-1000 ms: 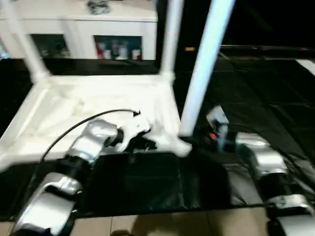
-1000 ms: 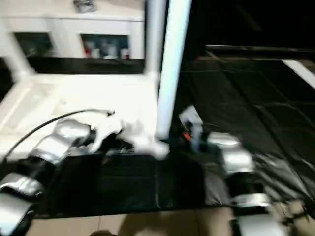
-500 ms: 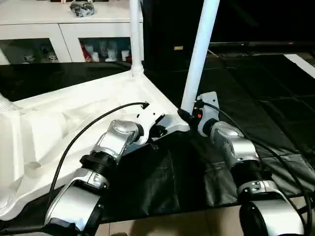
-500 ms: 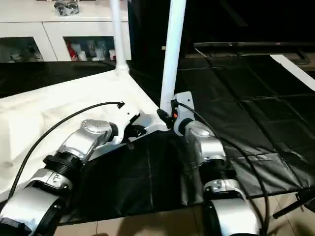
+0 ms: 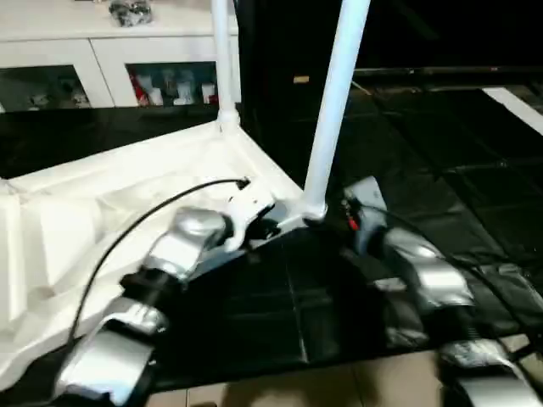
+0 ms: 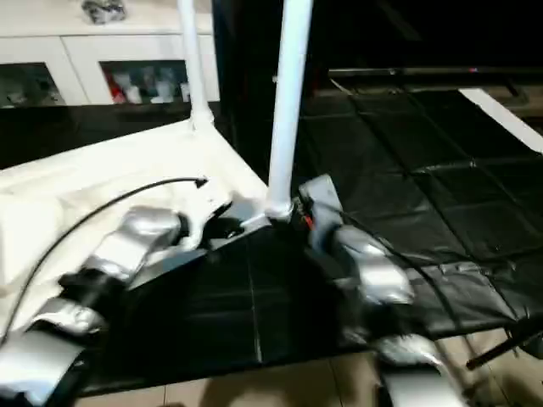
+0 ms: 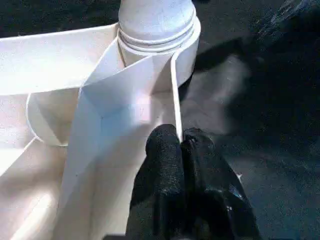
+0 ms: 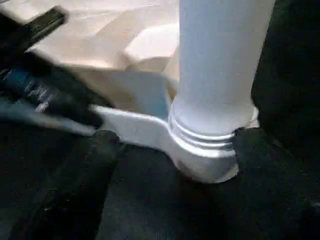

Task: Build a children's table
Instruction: Rotate leg to tighten

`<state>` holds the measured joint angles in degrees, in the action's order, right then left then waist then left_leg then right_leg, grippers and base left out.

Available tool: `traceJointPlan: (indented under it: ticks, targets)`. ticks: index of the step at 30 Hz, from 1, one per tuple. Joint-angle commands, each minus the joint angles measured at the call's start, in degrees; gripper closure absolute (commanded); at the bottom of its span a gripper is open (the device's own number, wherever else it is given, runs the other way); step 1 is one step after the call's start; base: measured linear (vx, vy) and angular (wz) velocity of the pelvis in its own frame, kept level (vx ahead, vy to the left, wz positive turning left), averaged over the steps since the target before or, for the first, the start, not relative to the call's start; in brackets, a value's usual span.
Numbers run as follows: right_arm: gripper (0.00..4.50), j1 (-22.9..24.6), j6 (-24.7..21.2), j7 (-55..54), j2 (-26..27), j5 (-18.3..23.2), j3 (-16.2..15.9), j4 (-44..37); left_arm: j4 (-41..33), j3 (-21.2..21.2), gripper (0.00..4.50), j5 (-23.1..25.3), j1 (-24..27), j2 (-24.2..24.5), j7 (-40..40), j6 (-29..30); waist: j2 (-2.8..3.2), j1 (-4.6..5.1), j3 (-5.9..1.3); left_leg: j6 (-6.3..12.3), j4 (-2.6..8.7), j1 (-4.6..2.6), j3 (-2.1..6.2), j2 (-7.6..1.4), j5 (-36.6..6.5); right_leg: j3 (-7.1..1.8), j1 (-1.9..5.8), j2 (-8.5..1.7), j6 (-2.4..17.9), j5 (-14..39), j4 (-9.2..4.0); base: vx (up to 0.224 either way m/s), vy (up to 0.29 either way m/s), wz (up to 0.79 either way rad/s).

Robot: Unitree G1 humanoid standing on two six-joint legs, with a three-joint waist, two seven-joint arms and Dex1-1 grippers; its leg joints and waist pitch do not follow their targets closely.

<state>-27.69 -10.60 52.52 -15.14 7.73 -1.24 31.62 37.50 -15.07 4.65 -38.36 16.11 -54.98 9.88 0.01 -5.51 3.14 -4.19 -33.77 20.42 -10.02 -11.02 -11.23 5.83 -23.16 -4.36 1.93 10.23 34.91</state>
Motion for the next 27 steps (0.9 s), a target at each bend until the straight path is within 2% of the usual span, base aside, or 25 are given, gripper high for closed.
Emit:
traceJointPlan:
  ticks: [1,6,9,14,15,18,21,22,27]
  targets:
    - [0.26,-0.14,0.40,4.84,-1.05,1.70,-1.70,-2.64,-1.89,-2.44,4.50,-0.61,0.34,0.32,-5.07,-3.20,-0.24,-0.63,-3.94,5.04,3.51,0.00,0.67,-2.42,-6.95,-3.36,3.64,-4.78,10.71,12.11,-4.44,0.000,0.000,0.00]
    - [0.22,-0.15,-1.40,17.49,-6.42,5.50,-2.30,-5.97,-3.70,-4.39,4.50,-1.96,1.59,3.65,-14.55,-7.36,-0.19,-1.77,-3.90,4.99,3.51,-0.17,0.59,-2.70,-7.61,-3.43,3.57,-4.83,10.93,12.44,-4.26,0.000,0.000,0.00]
    - [0.22,-0.60,-1.41,21.35,-7.73,5.92,-3.50,-5.93,-4.20,-5.36,4.50,-2.25,1.80,5.26,-18.51,-9.26,-0.14,-2.62,-3.95,4.73,3.50,-0.44,0.55,-2.75,-7.90,-3.42,3.23,-4.81,10.97,12.80,-4.24,0.000,0.000,0.00]
    - [0.22,-1.39,-0.25,23.92,-8.19,5.32,-5.06,-4.46,-4.59,-6.38,4.50,-2.19,2.02,6.85,-21.99,-11.03,-0.21,-3.31,-3.97,3.61,3.57,-0.50,0.55,-2.86,-8.06,-3.48,3.12,-4.95,11.17,13.08,-4.15,0.000,0.000,0.00]
    - [0.47,-1.77,0.23,24.93,-8.05,4.93,-5.80,-3.62,-4.90,-6.81,4.50,-2.10,2.27,7.49,-23.32,-11.67,-0.19,-3.30,-3.96,3.47,3.63,-0.42,0.58,-2.88,-8.08,-3.49,3.23,-5.00,11.14,13.21,-4.11,0.000,0.000,0.00]
    - [0.55,-2.36,0.61,27.23,-7.55,5.03,-6.98,-2.40,-5.90,-7.59,4.50,-2.36,3.02,8.68,-26.05,-12.95,-0.29,-3.32,-3.95,3.25,3.66,-0.34,0.61,-2.85,-8.07,-3.50,3.26,-5.02,10.50,13.94,-4.13,0.000,0.000,0.00]
    - [0.93,-2.76,-0.18,28.83,-7.21,5.59,-7.38,-1.80,-6.48,-7.82,4.50,-2.63,3.33,9.03,-26.90,-13.01,-0.14,-3.51,-4.01,3.21,3.64,-0.41,0.58,-2.94,-7.91,-3.48,3.17,-4.99,11.06,13.21,-4.02,0.000,0.000,0.00]
    - [0.93,-2.84,-0.48,29.38,-7.25,5.87,-7.72,-1.73,-6.65,-7.81,4.50,-2.76,3.44,9.18,-27.14,-13.06,-0.29,-3.50,-3.98,3.23,3.64,-0.32,0.58,-2.92,-7.77,-3.49,3.18,-4.97,11.06,13.06,-3.97,0.000,0.000,0.00]
    - [1.40,-3.11,-0.53,31.08,-7.53,6.21,-8.48,-1.18,-6.56,-7.80,4.50,-2.77,3.41,9.41,-27.19,-13.51,-0.27,-3.76,-4.08,3.17,3.57,-0.31,0.60,-2.85,-7.37,-3.47,3.28,-4.97,10.67,13.05,-3.89,0.000,0.000,0.00]
